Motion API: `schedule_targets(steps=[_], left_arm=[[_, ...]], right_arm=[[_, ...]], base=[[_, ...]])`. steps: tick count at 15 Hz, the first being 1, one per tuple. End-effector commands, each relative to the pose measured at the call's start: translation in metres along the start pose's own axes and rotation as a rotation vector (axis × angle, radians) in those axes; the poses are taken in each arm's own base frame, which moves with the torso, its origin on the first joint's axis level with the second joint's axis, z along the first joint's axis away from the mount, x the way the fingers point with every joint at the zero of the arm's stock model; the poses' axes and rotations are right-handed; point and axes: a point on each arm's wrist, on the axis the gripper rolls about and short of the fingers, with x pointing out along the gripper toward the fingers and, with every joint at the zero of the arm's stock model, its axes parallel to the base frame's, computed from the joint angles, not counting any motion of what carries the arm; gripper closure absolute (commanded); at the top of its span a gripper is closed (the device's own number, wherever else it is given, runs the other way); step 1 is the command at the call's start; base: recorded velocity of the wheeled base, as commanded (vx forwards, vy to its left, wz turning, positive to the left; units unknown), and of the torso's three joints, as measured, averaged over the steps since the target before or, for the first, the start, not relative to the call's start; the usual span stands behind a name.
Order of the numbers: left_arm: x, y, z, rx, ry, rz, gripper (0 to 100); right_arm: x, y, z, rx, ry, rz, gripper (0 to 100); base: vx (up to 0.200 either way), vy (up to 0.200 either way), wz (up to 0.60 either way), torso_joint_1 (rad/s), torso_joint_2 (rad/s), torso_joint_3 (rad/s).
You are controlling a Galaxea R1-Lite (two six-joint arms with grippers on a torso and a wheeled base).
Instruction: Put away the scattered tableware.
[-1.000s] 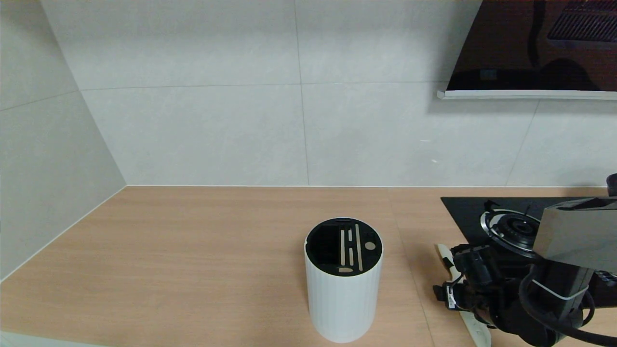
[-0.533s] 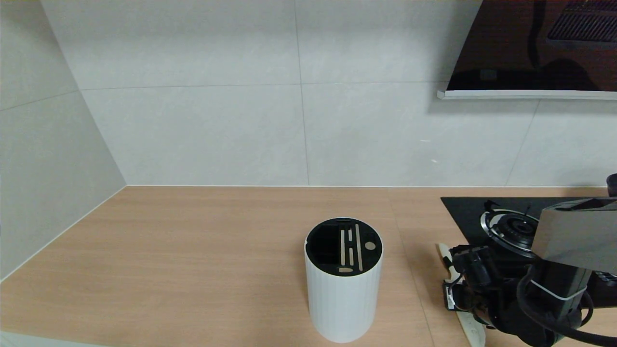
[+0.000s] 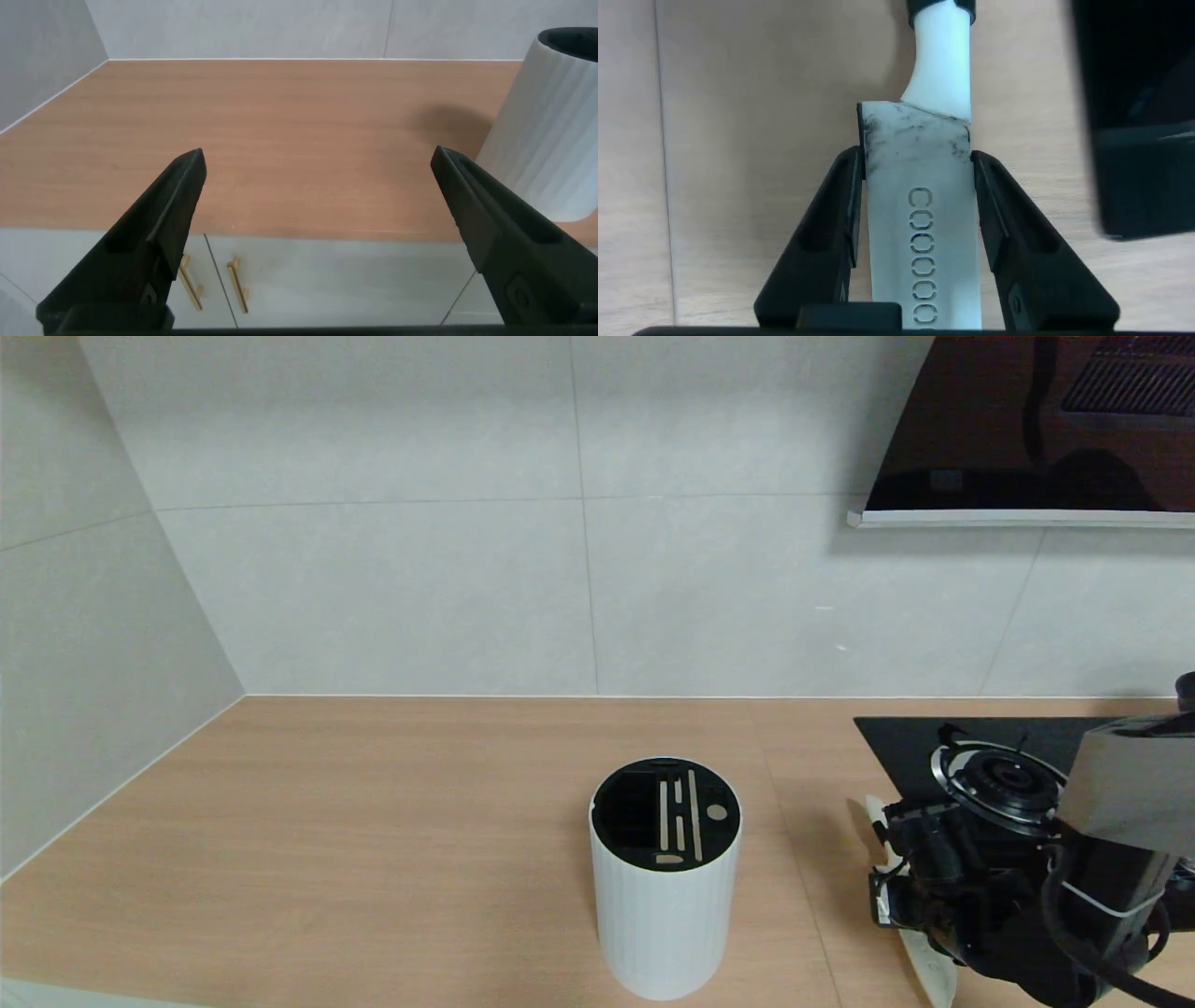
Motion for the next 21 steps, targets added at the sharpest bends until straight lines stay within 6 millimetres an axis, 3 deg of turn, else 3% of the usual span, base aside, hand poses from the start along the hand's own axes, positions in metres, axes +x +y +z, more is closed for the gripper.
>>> schedule_targets(steps=[1, 6, 10, 16, 21], left_arm=[[0.0, 0.0, 0.0, -0.001, 0.002, 0.0, 0], [0.0, 0.0, 0.0, -0.001, 0.002, 0.0, 0], [0.0, 0.0, 0.0, 0.002, 0.003, -0.002, 0], [0.0, 0.0, 0.0, 0.007, 0.002, -0.002, 0], [0.0, 0.0, 0.0, 0.007, 0.002, -0.003, 0]], right_arm=[[-0.032, -0.001, 0.021, 0.03, -0.099, 0.05, 100], [-0.106, -0.008, 0.05, 0.024, -0.292, 0.183, 100], [-0.154, -0.008, 0.055, -0.016, -0.335, 0.271, 100], [-0.159, -0.008, 0.057, -0.013, -0.351, 0.288, 100], [-0.168, 0.006, 0.095, -0.079, -0.47, 0.358, 100]], base=[[0.0, 0.0, 0.0, 0.0, 0.0, 0.0], [0.0, 0.0, 0.0, 0.0, 0.0, 0.0], [0.0, 0.0, 0.0, 0.0, 0.0, 0.0], [0.0, 0.0, 0.0, 0.0, 0.0, 0.0], [0.0, 0.0, 0.0, 0.0, 0.0, 0.0]])
